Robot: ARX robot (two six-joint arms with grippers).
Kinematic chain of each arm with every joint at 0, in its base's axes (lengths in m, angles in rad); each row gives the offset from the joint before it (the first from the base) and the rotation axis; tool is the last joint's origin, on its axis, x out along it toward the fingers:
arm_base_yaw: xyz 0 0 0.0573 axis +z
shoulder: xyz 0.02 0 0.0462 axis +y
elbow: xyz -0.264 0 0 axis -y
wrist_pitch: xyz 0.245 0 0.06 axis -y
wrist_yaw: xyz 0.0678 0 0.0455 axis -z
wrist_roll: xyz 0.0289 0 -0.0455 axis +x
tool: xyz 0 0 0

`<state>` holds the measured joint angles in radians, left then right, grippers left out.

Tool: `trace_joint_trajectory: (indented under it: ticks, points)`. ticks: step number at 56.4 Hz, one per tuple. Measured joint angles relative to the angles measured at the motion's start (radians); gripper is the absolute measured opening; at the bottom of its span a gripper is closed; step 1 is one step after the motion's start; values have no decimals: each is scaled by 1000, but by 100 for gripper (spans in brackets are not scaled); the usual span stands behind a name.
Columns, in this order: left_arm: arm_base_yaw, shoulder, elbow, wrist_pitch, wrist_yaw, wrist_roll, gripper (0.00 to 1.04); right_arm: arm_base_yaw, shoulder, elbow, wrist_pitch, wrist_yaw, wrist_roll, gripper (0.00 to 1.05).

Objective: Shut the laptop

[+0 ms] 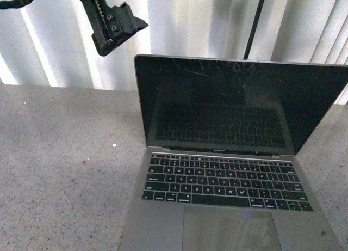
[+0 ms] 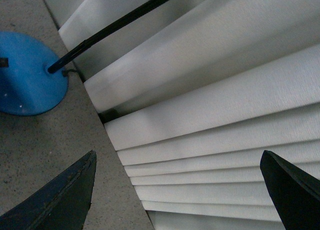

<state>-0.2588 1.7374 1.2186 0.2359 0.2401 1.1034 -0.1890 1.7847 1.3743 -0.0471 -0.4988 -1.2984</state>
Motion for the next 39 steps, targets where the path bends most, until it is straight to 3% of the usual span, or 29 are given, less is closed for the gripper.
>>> trace_joint_trajectory:
  ticks: [10,27,31,39]
  points:
    - [-23,50,123,-168,-2,165,98,26,64,117,-167,-9,-144,97]
    - [-45,124,241,-258,-27,333,98,56,131,220,-280,0,-280,97]
    - [-48,137,256,-270,-29,367,97,60,142,238,-293,2,-296,87]
    - [-53,154,282,-303,-28,397,72,67,159,270,-343,5,-314,64]
